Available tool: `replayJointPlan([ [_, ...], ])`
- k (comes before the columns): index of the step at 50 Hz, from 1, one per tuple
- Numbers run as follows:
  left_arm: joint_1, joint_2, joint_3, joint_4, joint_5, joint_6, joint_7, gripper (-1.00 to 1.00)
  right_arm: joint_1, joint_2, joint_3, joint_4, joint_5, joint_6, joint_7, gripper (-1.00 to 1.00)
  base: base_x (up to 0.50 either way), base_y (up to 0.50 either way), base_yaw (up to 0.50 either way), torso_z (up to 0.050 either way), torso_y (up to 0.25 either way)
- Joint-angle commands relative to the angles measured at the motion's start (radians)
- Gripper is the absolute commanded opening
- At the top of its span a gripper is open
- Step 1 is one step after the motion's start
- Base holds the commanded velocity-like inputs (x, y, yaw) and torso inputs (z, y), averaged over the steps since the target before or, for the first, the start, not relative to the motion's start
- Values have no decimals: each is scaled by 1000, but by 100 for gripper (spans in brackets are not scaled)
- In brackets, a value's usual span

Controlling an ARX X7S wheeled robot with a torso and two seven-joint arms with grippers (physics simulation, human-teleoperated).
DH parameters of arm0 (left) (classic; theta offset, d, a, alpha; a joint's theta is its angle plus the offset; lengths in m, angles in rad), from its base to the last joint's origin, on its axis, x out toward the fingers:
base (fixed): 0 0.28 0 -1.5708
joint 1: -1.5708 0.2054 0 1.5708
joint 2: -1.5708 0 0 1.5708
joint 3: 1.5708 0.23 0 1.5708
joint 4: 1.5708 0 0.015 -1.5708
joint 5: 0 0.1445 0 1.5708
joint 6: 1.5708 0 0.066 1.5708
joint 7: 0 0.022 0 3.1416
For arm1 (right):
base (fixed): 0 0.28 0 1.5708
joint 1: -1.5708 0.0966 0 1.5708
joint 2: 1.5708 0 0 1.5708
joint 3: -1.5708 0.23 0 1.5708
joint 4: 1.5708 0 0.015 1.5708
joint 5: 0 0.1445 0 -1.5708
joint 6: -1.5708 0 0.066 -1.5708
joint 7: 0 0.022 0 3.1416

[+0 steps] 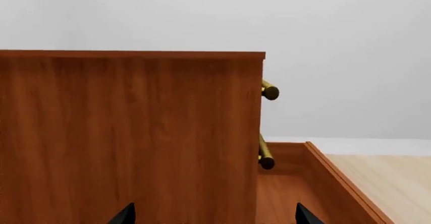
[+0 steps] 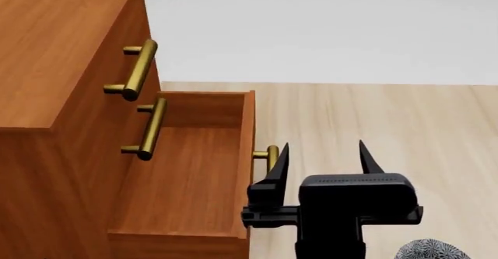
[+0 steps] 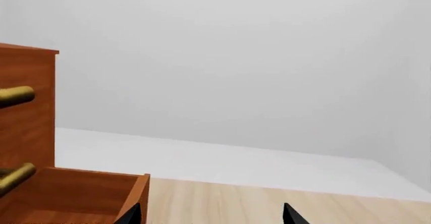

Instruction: Put the bowl in the bottom drawer of the cabinet.

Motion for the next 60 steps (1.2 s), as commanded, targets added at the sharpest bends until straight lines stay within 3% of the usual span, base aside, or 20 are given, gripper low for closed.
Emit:
replayJointPlan([
  [1,4,-5,1,-4,-6,6,-6,100,1,9,-18,2,-12,-2,10,100,500,199,0,0,0],
  [20,0,-13,8,-5,-7,-1,-19,100,-9,8,-12,3,8,-22,25,100,125,211,0,0,0],
  [44,-12,-23,14,-6,4,-20,-42,100,16,20,-5,0,31,20,33,100,0,3,0,0,0],
  [53,-12,-31,19,-9,4,-21,-41,100,19,57,3,-65,42,120,29,100,0,0,0,0,0],
  [60,-14,-31,21,-16,4,-25,-46,100,70,98,94,-162,153,324,-14,100,0,0,0,0,0],
])
